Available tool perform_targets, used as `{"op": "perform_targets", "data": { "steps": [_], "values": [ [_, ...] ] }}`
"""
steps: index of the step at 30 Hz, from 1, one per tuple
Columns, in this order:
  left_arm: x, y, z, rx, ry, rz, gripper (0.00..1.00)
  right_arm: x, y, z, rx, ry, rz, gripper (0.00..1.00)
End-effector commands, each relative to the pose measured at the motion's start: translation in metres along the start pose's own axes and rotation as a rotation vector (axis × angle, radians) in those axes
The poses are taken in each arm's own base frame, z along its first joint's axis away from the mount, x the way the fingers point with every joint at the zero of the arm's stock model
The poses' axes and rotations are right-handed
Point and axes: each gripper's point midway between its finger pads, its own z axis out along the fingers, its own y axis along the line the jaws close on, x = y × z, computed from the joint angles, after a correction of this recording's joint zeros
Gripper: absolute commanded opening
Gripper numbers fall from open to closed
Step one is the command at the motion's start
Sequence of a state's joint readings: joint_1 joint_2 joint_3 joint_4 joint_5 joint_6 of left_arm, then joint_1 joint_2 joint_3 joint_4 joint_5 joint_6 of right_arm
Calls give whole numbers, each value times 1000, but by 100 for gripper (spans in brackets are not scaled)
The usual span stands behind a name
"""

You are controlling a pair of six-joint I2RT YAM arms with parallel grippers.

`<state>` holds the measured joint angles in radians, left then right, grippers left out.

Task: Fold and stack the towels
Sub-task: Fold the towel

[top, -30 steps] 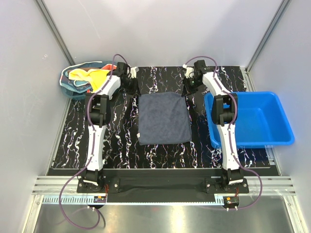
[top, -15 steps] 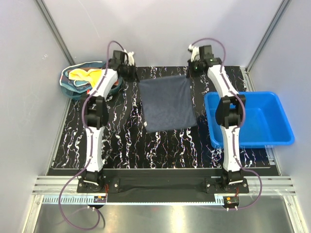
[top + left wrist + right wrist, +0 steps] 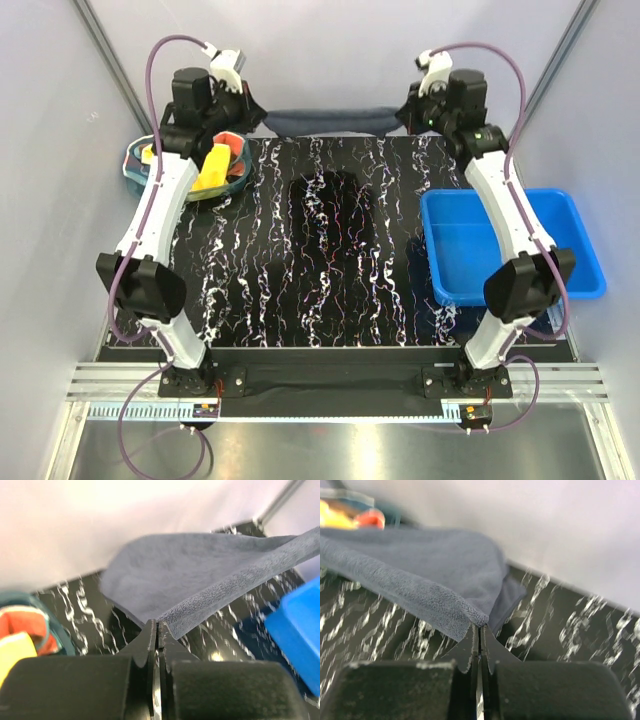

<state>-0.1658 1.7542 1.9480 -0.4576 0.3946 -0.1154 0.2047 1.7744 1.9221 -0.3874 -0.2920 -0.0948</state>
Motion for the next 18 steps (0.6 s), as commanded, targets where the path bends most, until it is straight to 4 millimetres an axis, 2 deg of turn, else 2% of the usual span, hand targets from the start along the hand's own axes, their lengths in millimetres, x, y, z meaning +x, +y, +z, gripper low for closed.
{"op": "perform_targets", "data": {
  "steps": [1, 2, 4, 5, 6, 7, 8, 9, 12, 13, 14, 16, 18],
  "values": [
    [26, -4, -4, 33, 49, 19, 0, 13, 20, -15, -21, 11, -53, 0],
    [32, -10, -14, 37, 79, 21, 0, 31, 28, -18, -17, 60, -55, 0],
    [42, -19, -27, 40, 117, 30, 0, 30, 41, -39, -10, 64, -69, 0],
    [48, -25, -40, 38, 147, 32, 0, 38, 45, -47, 2, 92, -69, 0],
    [52, -29, -48, 38, 164, 35, 0, 42, 61, -61, -12, 99, -77, 0],
    [54, -34, -56, 33, 172, 39, 0, 45, 67, -70, -6, 108, -68, 0],
    [66, -36, -64, 21, 197, 29, 0, 52, 70, -80, 6, 131, -60, 0],
    [55, -39, -81, -18, 154, 44, 0, 54, 75, -94, 6, 127, -51, 0],
    [50, -55, -105, -18, 138, 12, 0, 61, 79, -119, 28, 139, 15, 0],
    [55, -57, -110, -20, 170, -24, 0, 64, 81, -125, 31, 150, 52, 0],
    [50, -60, -113, -15, 170, -33, 0, 65, 83, -127, 25, 150, 59, 0],
    [59, -58, -108, -20, 219, -60, 0, 67, 87, -131, 18, 142, 116, 0],
    [71, -49, -100, -60, 274, -93, 0, 69, 89, -124, 7, 132, 129, 0]
  ]
}}
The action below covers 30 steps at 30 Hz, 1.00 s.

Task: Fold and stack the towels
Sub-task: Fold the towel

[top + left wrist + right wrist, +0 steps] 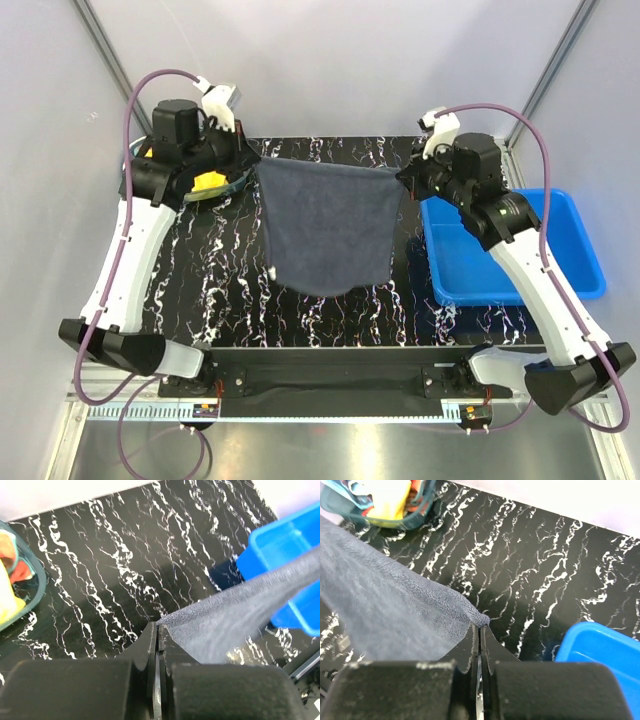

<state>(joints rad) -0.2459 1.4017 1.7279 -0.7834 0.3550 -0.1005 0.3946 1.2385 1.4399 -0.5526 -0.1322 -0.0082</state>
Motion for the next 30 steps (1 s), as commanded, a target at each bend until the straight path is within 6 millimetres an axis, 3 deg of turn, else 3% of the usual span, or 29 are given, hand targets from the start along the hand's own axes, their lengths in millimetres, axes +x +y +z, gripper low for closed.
{"op": "perform_targets", "data": {
  "steps": [1, 2, 4, 5, 7, 8, 10, 11, 13, 14, 15, 16, 17, 18, 19, 21, 22, 24, 25, 26, 27, 28, 29, 30],
  "values": [
    [17, 22, 19, -85, 91, -79, 0, 10, -4, 17, 21, 9, 75, 0],
    [16, 28, 23, -107, 97, -84, 0, 5, -6, 23, 30, -9, 71, 0],
    [17, 37, 38, -117, 111, -90, 0, 14, -14, 48, 54, 29, 71, 0],
    [18, 46, 56, -123, 120, -96, 0, 9, -20, 57, 81, 15, 73, 0],
    [23, 63, 77, -142, 146, -117, 0, 27, -29, 89, 106, 70, 77, 0],
    [35, 78, 102, -155, 186, -142, 0, 30, -33, 100, 114, 76, 77, 0],
    [45, 92, 124, -143, 221, -173, 0, 51, -40, 133, 125, 133, 81, 2],
    [60, 105, 149, -138, 259, -188, 0, 57, -40, 146, 117, 146, 80, 3],
    [72, 116, 173, -107, 284, -209, 0, 79, -48, 180, 119, 197, 83, 6],
    [61, 121, 183, -95, 260, -198, 0, 83, -52, 192, 123, 203, 83, 7],
    [85, 133, 208, -87, 314, -223, 0, 90, -57, 214, 128, 216, 84, 8],
    [86, 142, 216, -89, 313, -229, 0, 92, -65, 224, 137, 221, 91, 10],
    [71, 148, 223, -86, 272, -219, 0, 74, -71, 234, 149, 185, 89, 11],
    [74, 156, 232, -88, 272, -233, 0, 95, -80, 253, 167, 225, 102, 13],
    [75, 169, 245, -85, 250, -252, 2, 98, -92, 258, 195, 238, 130, 23],
    [77, 181, 254, -87, 225, -277, 21, 94, -114, 275, 261, 225, 157, 32],
    [77, 193, 256, -109, 204, -299, 36, 98, -123, 275, 290, 247, 182, 35],
    [75, 204, 250, -151, 196, -313, 46, 87, -128, 277, 297, 242, 183, 43],
    [61, 203, 241, -168, 171, -304, 52, 84, -128, 273, 300, 250, 177, 45],
    [63, 204, 235, -186, 180, -293, 60, 77, -127, 263, 312, 254, 176, 47],
    [57, 205, 227, -217, 168, -280, 62, 73, -125, 256, 320, 254, 192, 48],
    [66, 203, 223, -228, 188, -282, 63, 74, -125, 246, 333, 277, 207, 49],
    [46, 194, 205, -234, 150, -267, 63, 69, -116, 233, 319, 281, 224, 49],
    [45, 186, 199, -243, 149, -267, 63, 70, -109, 226, 310, 293, 247, 49]
  ]
}}
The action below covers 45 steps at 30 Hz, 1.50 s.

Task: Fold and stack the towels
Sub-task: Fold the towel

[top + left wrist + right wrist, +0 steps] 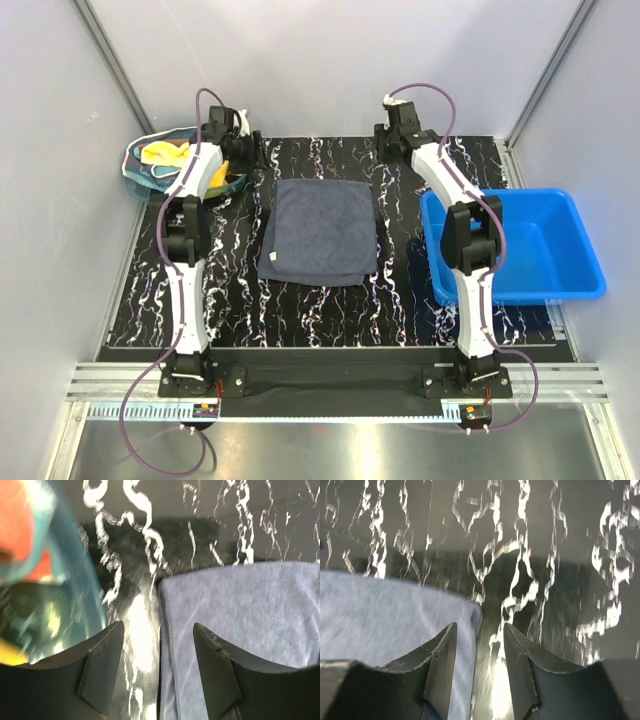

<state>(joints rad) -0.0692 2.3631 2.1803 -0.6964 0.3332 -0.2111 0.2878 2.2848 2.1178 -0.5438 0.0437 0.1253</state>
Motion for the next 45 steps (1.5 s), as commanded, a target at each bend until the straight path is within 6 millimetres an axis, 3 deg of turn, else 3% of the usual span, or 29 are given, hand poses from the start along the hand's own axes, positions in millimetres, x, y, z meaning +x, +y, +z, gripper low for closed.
{"op": "perform_targets", "data": {
  "steps": [1, 2, 5, 6, 8, 9, 10, 11, 12, 13, 14, 15, 21, 25, 29, 34, 39, 42, 45],
  "values": [
    [-31, -37, -68, -19, -149, 49, 63, -12, 15, -67, 2, 10, 67, 49],
    [-32, -48, -89, -27, -172, 62, 63, 0, 17, -79, 14, 35, 82, 49],
    [14, -49, -90, -134, -78, 34, 63, 40, 32, -100, -2, 135, 97, 49],
    [24, -60, -95, -124, -58, 40, 62, 52, 41, -106, -8, 161, 90, 49],
    [60, -56, -93, -164, 35, 20, 61, 81, 40, -120, 6, 219, 99, 49],
    [68, -56, -99, -198, 40, 20, 61, 90, 42, -122, 5, 235, 131, 48],
    [97, -47, -94, -228, 104, -32, 58, 97, 44, -124, -12, 239, 147, 47],
    [108, -45, -95, -222, 115, -49, 57, 117, 45, -130, -33, 278, 158, 47],
    [116, -48, -101, -204, 110, -66, 57, 125, 44, -131, -28, 286, 174, 47],
    [143, -40, -95, -206, 144, -99, 55, 132, 45, -131, -29, 285, 174, 46],
    [154, -40, -95, -192, 156, -111, 54, 150, 42, -133, -21, 313, 179, 46],
    [170, -41, -95, -170, 165, -131, 54, 154, 43, -134, -31, 313, 185, 46],
    [228, -40, -91, -154, 240, -184, 48, 200, 66, -147, -124, 365, 231, 44],
    [247, -34, -89, -170, 243, -237, 44, 230, 84, -151, -155, 420, 206, 43],
    [255, -30, -96, -197, 221, -282, 38, 259, 87, -155, -137, 460, 198, 41],
    [257, -24, -108, -263, 169, -285, 37, 272, 83, -156, -119, 462, 202, 39],
    [242, -20, -122, -347, 105, -224, 37, 276, 92, -155, -170, 465, 200, 38],
    [218, -47, -123, -205, 29, -181, 43, 277, 96, -154, -186, 463, 208, 38],
    [213, -60, -120, -150, 49, -163, 45, 282, 93, -151, -167, 471, 203, 35]
  ]
}}
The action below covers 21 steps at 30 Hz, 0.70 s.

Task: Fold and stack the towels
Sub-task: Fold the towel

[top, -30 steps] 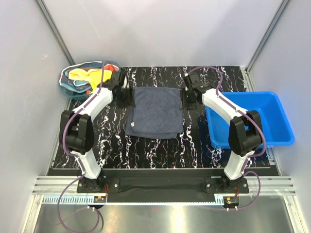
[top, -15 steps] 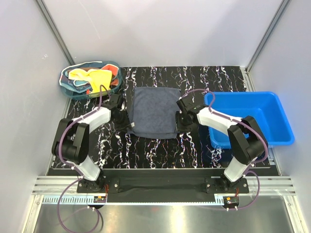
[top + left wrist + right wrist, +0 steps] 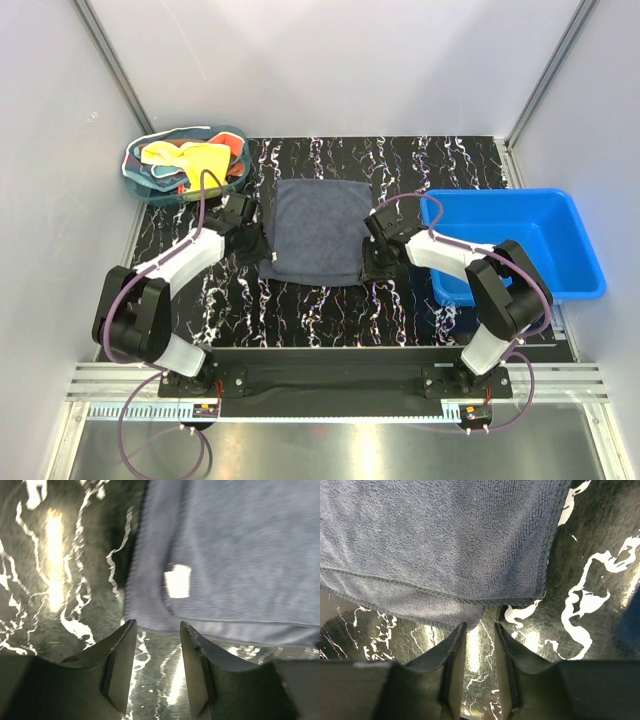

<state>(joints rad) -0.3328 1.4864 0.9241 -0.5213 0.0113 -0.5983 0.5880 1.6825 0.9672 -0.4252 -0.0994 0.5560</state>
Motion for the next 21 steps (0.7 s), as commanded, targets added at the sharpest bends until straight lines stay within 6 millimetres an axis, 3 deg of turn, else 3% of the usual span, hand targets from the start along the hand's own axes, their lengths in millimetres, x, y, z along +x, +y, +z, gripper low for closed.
{"op": "perform_targets", "data": {
  "steps": [1, 6, 10, 18, 21],
  "values": [
    [-30, -30, -9, 103, -78, 39, 45, -8, 9, -5, -24, -46, 1, 33],
    [-15, -31, 16, 98, 12, 32, 46, -6, -8, -2, 60, -43, -12, 15],
    [-14, -31, 21, 75, 9, 18, 46, -2, -26, -5, 144, -41, -27, 8],
    [-15, -27, 27, 44, -5, 19, 40, -4, -39, -17, 208, -64, -52, 4],
    [-12, -19, 31, 6, 2, 20, 34, -8, -31, -22, 175, -76, -51, 5]
  ]
}}
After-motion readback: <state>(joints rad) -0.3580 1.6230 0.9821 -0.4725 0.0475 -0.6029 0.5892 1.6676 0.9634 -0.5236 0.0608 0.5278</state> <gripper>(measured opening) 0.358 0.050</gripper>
